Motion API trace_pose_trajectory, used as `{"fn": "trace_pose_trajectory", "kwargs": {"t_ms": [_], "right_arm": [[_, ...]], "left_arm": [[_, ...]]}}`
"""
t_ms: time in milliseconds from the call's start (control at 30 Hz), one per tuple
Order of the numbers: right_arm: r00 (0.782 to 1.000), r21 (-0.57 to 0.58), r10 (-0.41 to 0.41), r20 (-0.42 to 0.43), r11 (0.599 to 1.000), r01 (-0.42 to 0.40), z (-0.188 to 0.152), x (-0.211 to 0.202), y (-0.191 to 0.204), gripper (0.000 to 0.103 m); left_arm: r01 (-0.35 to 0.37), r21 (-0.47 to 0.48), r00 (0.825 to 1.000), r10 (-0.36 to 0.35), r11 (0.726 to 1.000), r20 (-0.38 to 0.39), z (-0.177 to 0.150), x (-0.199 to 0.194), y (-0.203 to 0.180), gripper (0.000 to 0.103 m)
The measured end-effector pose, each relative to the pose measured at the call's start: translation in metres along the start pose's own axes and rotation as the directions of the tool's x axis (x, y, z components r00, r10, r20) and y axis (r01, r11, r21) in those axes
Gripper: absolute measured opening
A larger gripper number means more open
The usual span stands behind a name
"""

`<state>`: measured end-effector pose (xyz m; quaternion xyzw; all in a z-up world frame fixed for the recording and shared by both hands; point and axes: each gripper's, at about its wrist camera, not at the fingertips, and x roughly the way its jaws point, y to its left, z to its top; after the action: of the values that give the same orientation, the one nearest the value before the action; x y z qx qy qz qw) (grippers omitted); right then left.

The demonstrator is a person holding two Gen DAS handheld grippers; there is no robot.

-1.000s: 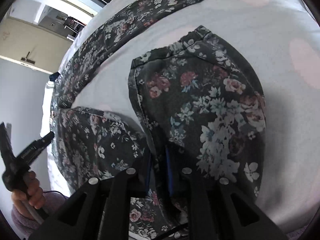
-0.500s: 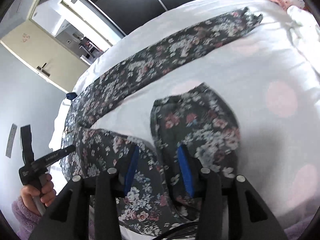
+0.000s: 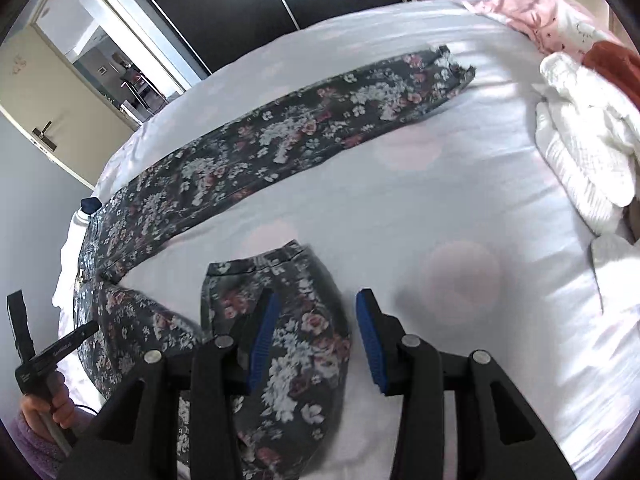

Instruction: Fold clothes

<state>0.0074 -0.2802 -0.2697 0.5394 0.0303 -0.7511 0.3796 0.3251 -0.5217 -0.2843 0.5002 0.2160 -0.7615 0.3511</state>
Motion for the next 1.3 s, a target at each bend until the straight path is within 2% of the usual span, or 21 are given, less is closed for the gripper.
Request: {"fn": "trace_pose_trajectory", "kwargs": {"t_ms": [167, 500, 633, 700, 800, 900, 1067, 1200, 1300], "right_arm": [[0.998, 0.025, 0.058, -0.026, 0.998, -0.057, 0.008, 0.026, -0.006, 0.04], [0.994, -0.003, 0.034, -0.107, 0.999, -0.035, 0.007, 0.086, 0.001, 0.039], [0.996, -0.011, 0.025, -0.089, 1.0, -0.026, 0.005, 0.086, 0.001, 0.017], [0.997, 0.002, 0.027, -0.077, 1.0, -0.027, 0.004, 0.082, -0.002, 0.012], [0.998, 0.029, -0.042, -0.04, 0.999, 0.043, 0.004, 0.069, -0.01, 0.01], [0.993, 0.137, -0.115, 0.004, 0.984, 0.113, 0.006, 0.046, -0.033, 0.009], [0.972, 0.346, -0.223, 0.078, 0.92, 0.183, -0.001, -0.003, -0.079, 0.007], [0.95, 0.48, -0.277, 0.145, 0.859, 0.177, -0.01, -0.045, -0.11, 0.007], [0.942, 0.535, -0.292, 0.167, 0.829, 0.162, -0.017, -0.07, -0.125, 0.006]], "left_arm": [[-0.002, 0.015, 1.0, 0.002, 1.0, -0.02, 0.002, 0.008, -0.004, 0.041], [-0.017, 0.032, 0.998, 0.019, 0.999, -0.065, 0.009, 0.029, -0.009, 0.041], [-0.022, 0.033, 0.996, 0.025, 0.999, -0.091, 0.011, 0.038, -0.011, 0.041], [-0.026, 0.032, 0.996, 0.029, 0.999, -0.089, 0.011, 0.038, -0.013, 0.041], [-0.033, 0.034, 0.997, 0.036, 0.999, -0.072, 0.01, 0.034, -0.013, 0.041], [-0.034, 0.022, 0.998, 0.036, 0.999, -0.061, 0.007, 0.029, -0.009, 0.041], [-0.017, -0.028, 0.999, 0.015, 0.999, -0.053, 0.005, 0.021, 0.003, 0.041], [0.0, -0.042, 0.999, -0.001, 0.999, -0.041, 0.004, 0.015, 0.009, 0.041], [0.006, -0.052, 1.0, -0.008, 0.999, -0.03, 0.002, 0.01, 0.013, 0.041]]}}
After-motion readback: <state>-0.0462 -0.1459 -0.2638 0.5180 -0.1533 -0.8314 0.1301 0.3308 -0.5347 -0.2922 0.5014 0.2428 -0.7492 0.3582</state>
